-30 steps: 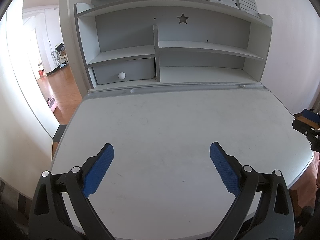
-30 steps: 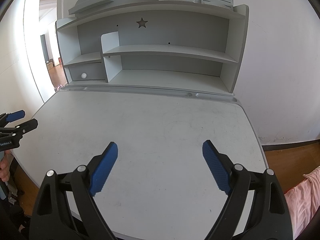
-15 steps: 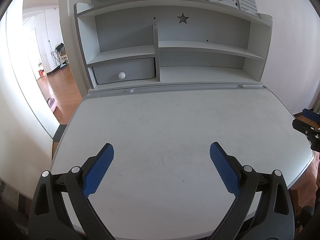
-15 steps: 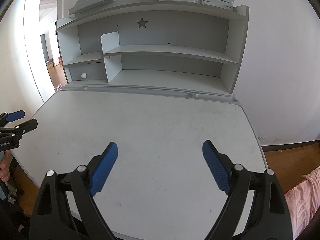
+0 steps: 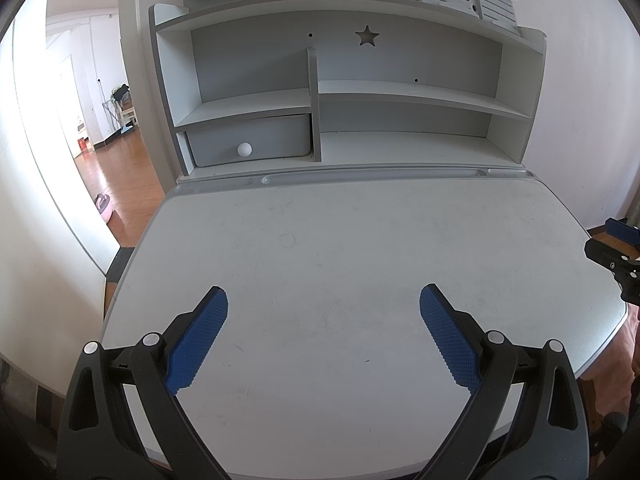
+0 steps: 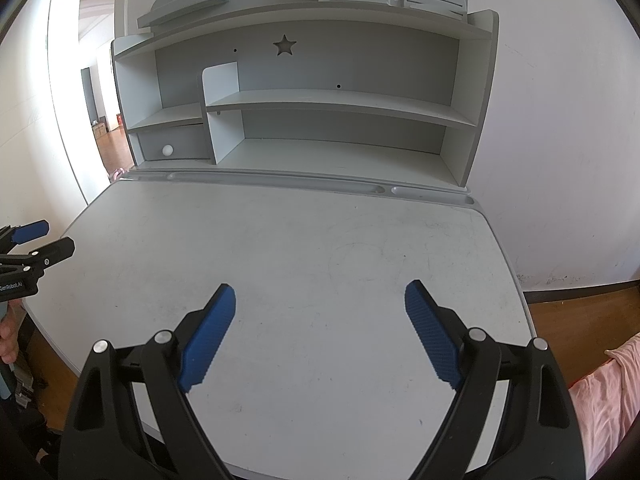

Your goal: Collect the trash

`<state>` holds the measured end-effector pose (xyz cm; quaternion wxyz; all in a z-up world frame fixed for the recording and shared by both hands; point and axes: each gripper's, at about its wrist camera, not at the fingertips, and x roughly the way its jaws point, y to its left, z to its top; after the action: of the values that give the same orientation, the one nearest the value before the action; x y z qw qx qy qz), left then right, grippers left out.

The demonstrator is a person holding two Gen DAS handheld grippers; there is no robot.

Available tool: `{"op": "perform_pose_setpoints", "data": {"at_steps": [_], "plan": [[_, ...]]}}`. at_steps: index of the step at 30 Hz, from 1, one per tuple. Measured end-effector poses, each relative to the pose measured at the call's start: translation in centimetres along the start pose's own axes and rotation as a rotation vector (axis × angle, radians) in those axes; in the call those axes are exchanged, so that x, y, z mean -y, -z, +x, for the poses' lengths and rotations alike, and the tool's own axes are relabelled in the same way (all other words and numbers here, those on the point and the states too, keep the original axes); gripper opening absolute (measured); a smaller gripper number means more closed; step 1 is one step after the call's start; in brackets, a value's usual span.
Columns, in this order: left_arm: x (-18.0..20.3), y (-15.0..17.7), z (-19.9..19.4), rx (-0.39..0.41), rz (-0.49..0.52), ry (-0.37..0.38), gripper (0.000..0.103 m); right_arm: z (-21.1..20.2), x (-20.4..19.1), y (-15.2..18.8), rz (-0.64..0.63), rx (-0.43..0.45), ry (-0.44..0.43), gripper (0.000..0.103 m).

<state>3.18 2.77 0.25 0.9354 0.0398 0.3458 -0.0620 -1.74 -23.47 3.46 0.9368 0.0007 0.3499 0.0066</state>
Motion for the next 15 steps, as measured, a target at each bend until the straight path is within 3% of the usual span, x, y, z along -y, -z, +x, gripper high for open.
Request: {"op": "perform_pose_setpoints", "data": {"at_steps": [15], "plan": [[0.41,0.66,-0.44,-0.007,-0.004,-0.001,0.094,0.09,0.01,-0.03,0.001,-0.002,0.000,0.084]]}}
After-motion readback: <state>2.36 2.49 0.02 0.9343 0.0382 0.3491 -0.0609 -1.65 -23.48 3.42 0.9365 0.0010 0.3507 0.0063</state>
